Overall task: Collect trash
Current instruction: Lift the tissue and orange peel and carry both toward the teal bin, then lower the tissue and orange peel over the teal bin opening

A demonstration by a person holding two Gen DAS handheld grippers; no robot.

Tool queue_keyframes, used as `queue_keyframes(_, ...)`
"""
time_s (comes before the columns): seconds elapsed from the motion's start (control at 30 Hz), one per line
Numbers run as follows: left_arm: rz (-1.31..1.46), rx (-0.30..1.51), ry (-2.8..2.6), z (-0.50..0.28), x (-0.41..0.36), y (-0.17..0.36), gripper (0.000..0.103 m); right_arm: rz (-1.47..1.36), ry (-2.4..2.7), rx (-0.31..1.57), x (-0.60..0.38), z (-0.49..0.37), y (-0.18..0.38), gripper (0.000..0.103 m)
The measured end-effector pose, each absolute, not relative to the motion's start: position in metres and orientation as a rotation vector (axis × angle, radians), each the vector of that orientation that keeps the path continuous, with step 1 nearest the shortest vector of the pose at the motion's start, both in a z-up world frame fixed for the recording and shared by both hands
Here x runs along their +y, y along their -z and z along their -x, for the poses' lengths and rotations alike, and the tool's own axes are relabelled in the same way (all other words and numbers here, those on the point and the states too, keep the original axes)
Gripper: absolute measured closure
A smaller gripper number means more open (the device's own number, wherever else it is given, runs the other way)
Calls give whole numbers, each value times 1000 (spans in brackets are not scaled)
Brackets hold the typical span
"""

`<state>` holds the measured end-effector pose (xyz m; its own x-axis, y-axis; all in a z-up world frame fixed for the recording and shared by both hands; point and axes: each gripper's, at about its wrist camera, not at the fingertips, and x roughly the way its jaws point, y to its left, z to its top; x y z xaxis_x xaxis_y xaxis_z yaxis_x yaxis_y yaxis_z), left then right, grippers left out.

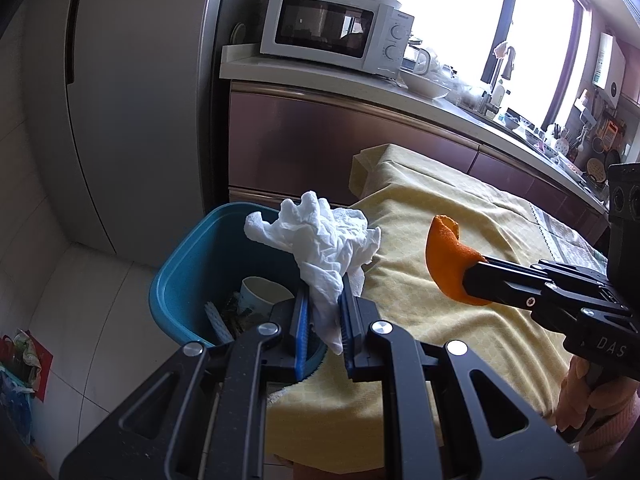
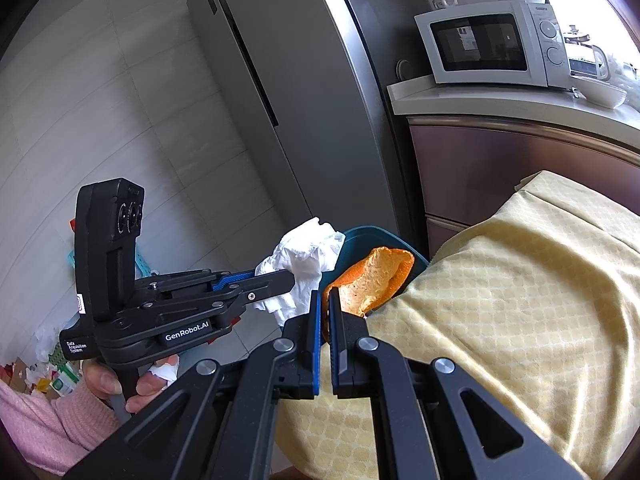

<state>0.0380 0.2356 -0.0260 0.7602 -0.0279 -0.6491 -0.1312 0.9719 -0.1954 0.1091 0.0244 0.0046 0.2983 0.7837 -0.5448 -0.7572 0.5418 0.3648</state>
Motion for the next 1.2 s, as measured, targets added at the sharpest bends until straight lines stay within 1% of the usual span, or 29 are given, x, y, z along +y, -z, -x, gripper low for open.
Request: queue_keyframes(1.2, 255, 729, -110, -45, 255, 39, 89, -25, -1070, 778, 53, -117, -1, 100)
